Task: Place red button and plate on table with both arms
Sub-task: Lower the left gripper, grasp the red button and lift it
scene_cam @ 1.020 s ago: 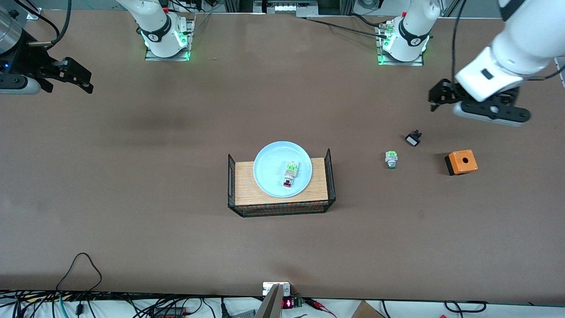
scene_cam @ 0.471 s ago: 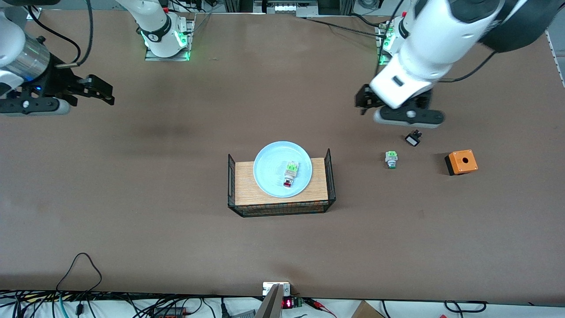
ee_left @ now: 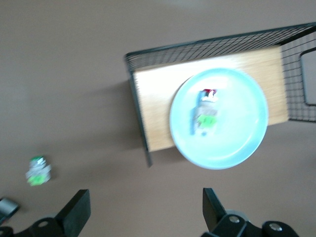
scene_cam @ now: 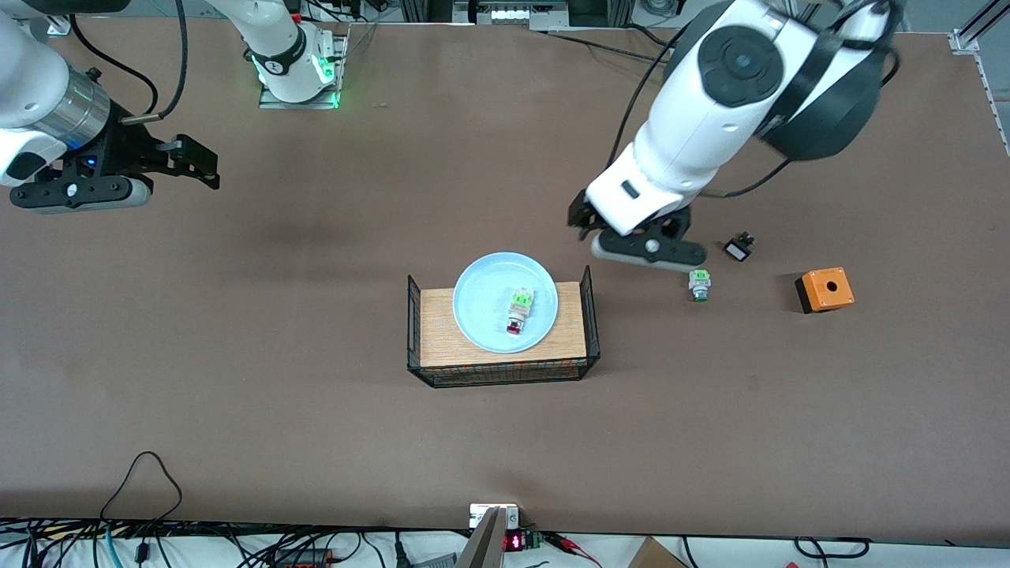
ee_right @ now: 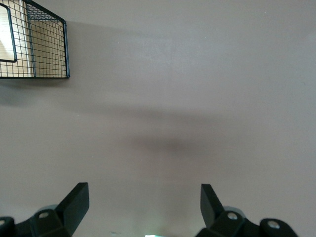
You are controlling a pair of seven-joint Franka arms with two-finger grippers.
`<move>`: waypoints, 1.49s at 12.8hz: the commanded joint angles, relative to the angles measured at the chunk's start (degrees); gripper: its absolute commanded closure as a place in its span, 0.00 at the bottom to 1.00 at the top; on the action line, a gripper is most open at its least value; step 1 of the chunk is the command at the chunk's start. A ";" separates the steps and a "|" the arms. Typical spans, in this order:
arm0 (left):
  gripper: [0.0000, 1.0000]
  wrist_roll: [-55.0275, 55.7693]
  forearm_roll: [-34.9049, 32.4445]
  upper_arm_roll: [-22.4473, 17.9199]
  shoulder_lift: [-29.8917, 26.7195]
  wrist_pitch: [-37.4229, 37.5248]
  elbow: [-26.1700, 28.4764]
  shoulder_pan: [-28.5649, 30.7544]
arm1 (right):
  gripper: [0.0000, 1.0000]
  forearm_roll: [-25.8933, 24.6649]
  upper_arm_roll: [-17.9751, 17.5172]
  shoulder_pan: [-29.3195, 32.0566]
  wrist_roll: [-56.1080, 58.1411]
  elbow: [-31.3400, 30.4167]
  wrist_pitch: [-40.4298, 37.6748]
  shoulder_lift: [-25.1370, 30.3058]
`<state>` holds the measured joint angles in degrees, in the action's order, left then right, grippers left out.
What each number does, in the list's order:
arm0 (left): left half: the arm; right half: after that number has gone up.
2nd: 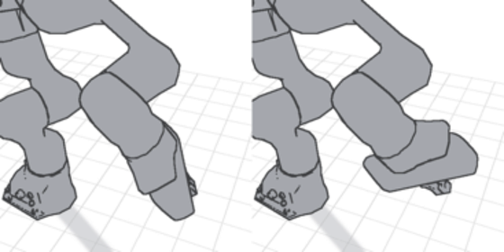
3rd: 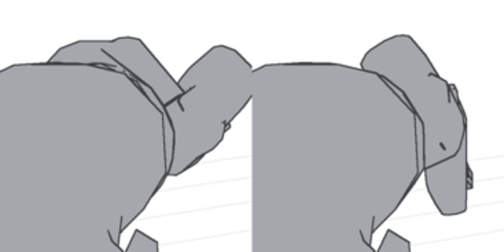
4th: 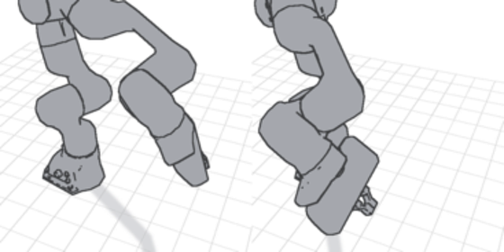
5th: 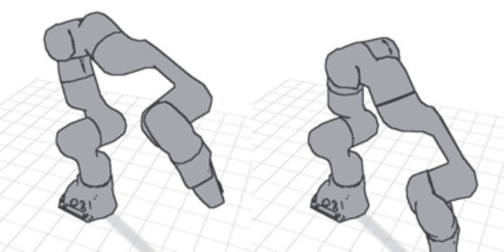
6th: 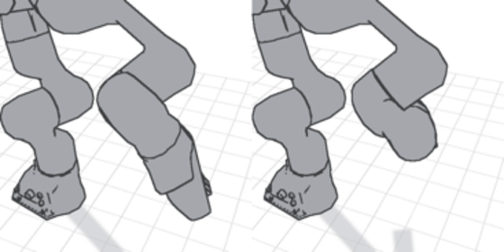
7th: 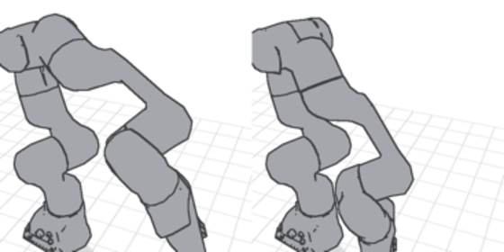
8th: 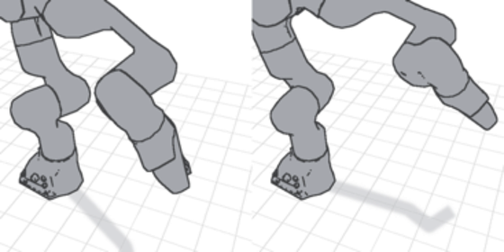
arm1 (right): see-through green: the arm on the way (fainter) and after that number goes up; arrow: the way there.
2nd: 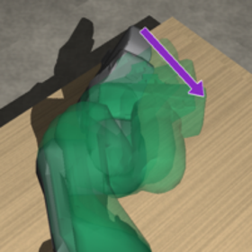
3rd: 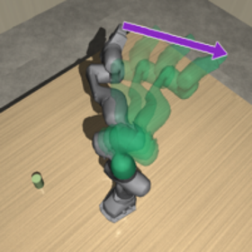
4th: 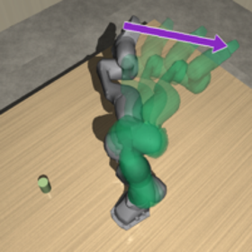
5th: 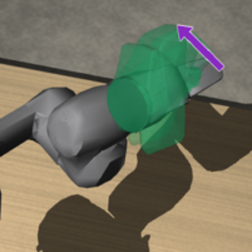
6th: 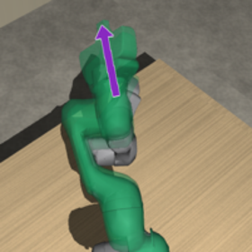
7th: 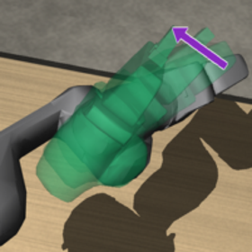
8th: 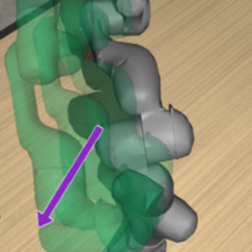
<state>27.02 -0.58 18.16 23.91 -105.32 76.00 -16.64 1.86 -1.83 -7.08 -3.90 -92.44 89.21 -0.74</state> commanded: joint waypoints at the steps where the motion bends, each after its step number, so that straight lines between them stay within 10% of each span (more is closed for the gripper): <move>1: 0.00 2.50 -0.21 -0.50 6.75 -8.72 -2.79 -3.12 | 0.00 1.04 0.25 -0.21 1.09 0.77 0.08 -0.23; 13: 0.00 15.78 -20.51 -5.16 18.89 -20.19 -4.72 -15.08 | 0.00 1.74 0.16 -1.79 0.83 0.86 1.58 -0.84; 19: 0.72 15.78 -20.78 -5.07 19.33 -20.10 -4.64 -14.47 | 0.00 1.57 0.07 -2.14 0.39 0.77 1.23 -0.67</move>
<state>42.28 -20.05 13.40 42.70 -125.80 73.04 -30.88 2.48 -1.99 -8.63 -3.72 -92.37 90.76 -1.21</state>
